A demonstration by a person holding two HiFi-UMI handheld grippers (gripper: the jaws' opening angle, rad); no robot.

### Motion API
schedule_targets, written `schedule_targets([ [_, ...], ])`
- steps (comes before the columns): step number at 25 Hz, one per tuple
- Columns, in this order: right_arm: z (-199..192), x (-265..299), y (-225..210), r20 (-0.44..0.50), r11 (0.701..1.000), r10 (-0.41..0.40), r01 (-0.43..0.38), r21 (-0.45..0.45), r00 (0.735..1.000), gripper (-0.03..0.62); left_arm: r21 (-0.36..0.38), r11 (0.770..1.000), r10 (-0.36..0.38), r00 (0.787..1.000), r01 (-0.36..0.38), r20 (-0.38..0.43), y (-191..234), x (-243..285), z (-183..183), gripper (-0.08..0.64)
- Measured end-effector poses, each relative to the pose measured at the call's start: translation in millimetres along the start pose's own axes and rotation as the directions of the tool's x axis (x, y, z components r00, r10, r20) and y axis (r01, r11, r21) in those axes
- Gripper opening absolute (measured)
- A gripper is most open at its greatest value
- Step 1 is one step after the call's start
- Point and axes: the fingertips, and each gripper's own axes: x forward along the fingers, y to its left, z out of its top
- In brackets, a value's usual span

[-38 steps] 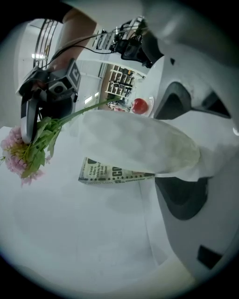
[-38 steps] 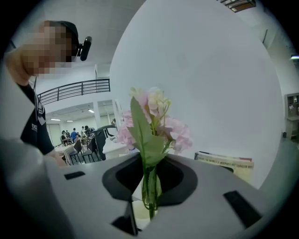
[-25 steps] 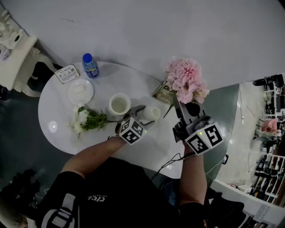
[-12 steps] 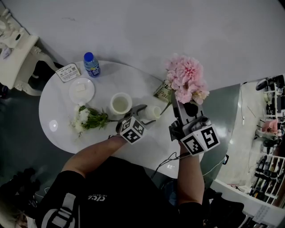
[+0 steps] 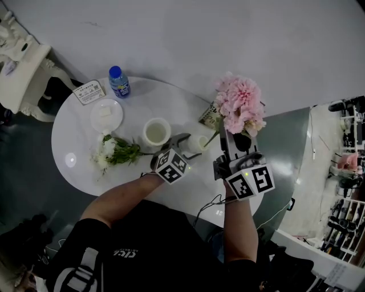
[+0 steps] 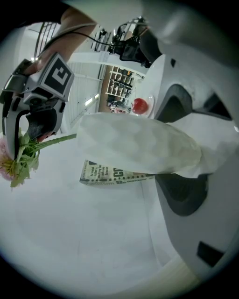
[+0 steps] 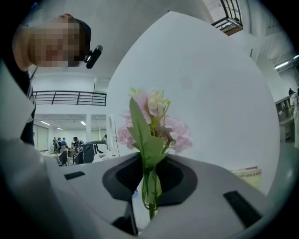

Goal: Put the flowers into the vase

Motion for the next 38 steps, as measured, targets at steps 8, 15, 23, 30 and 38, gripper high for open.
schedule_targets([
  [8,-13.4,-8.6,-7.2,0.010,0.998,-0.043,0.043,0.056,0.999,0.086,-0.003,1.000,-0.001,1.000,0.001,-0.001,-1.0,-0.2,-1.1,0.347],
  [15,-32.4,-16.1,-11.3,-0.010,0.992,-0.070,0.071,0.101,0.997,0.086,-0.004,1.000,-0.003,1.000,0.003,-0.002,-0.1,2.3,-1.7,0.347],
  [23,-47.5,-27.1,-17.6,-0.031,0.984,-0.104,0.107,0.143,0.994,0.086,-0.002,1.000,-0.006,1.000,0.006,-0.007,-0.4,2.7,-0.5,0.347],
  [30,-69.6,-35.1,-15.8,-0.071,0.976,-0.108,0.119,0.184,0.992,0.086,-0.001,1.000,-0.007,1.000,0.007,-0.008,-0.8,2.3,0.0,0.347],
  [38,-84.4,-38.3,-14.9,-0.102,0.970,-0.102,0.122,0.211,0.990,0.086,-0.004,1.000,-0.005,1.000,0.005,-0.007,0.2,3.3,-0.9,0.347],
])
